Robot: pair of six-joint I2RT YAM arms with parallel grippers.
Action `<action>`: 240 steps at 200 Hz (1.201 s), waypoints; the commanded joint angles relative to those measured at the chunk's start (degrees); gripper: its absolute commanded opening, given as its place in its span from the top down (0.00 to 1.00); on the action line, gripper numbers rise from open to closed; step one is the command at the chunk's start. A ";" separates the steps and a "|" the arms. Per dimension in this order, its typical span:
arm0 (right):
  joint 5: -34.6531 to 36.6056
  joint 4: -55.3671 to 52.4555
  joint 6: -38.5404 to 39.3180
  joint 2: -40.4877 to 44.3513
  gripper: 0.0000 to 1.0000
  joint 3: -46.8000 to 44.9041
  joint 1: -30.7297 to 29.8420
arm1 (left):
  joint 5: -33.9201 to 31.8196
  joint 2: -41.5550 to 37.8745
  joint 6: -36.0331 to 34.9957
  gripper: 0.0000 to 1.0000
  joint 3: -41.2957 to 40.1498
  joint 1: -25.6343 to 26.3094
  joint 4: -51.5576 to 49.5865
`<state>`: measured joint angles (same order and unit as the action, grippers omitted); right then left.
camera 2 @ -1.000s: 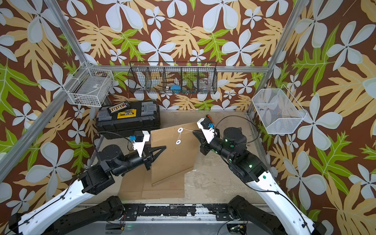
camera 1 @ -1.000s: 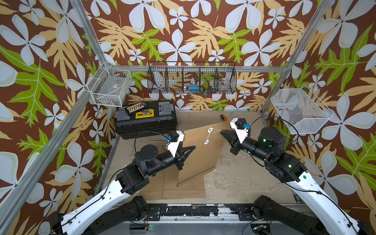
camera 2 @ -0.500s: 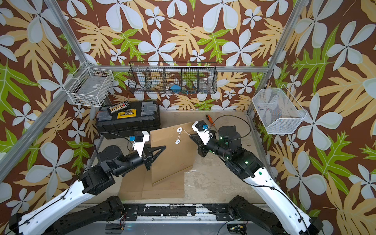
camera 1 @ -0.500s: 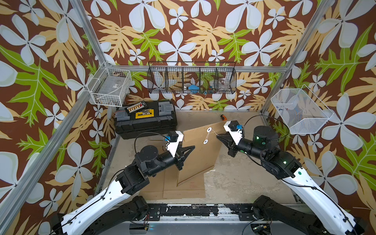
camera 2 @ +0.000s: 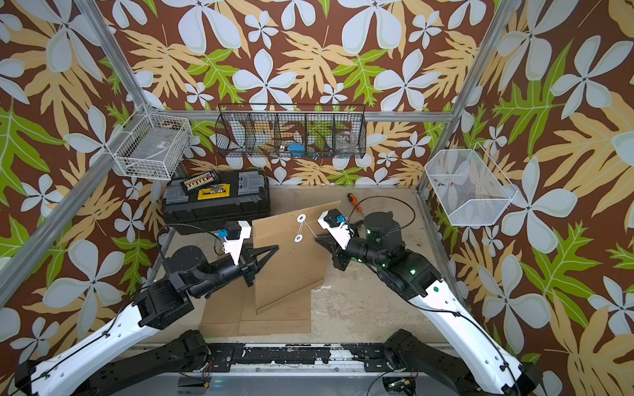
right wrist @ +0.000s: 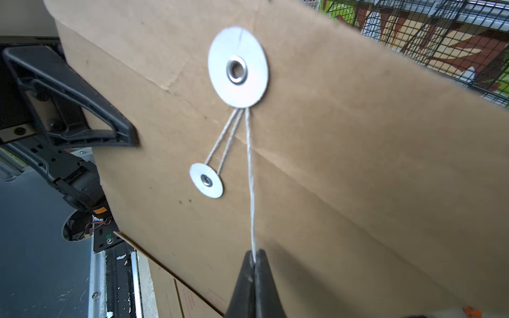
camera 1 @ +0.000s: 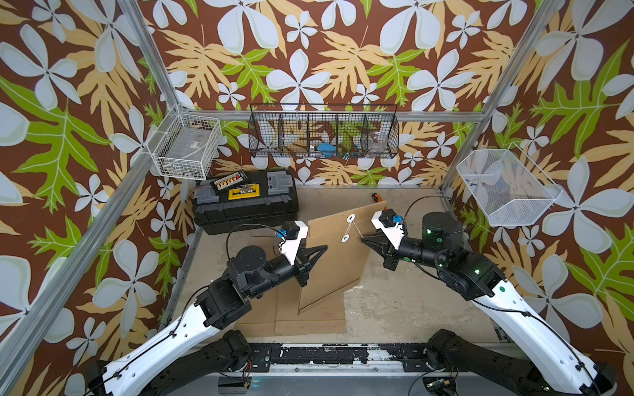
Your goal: Open the file bag
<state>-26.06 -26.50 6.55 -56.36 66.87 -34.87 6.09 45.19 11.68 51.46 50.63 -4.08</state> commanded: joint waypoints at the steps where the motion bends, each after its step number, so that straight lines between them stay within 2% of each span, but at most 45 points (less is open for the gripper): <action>1: -2.23 -0.15 1.08 0.15 1.00 0.01 0.02 | -0.75 0.14 0.27 1.00 -0.13 0.04 3.08; 66: -1.64 4.71 -3.63 -0.14 1.00 -1.08 -0.01 | -4.27 2.81 2.39 1.00 -0.19 0.08 4.26; 109: -7.13 7.23 -6.61 -2.44 1.00 -0.94 -0.46 | -9.12 3.93 4.47 1.00 -0.62 0.00 6.00; 148: -8.99 7.12 -6.55 -3.72 1.00 -0.44 -2.54 | -11.06 3.37 4.05 1.00 -2.22 0.07 9.04; 226: -8.03 10.23 -7.82 -6.91 1.00 0.45 -5.47 | -11.83 4.32 2.04 1.00 -2.51 0.01 8.50; 240: -5.21 10.18 -7.53 -7.04 1.00 0.35 -5.47 | -12.51 4.12 1.55 1.00 -2.52 0.07 7.87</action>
<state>-33.30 -18.11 -0.14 -63.20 66.87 -40.18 -4.64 49.58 14.83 49.01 50.63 2.39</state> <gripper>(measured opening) 0.048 0.054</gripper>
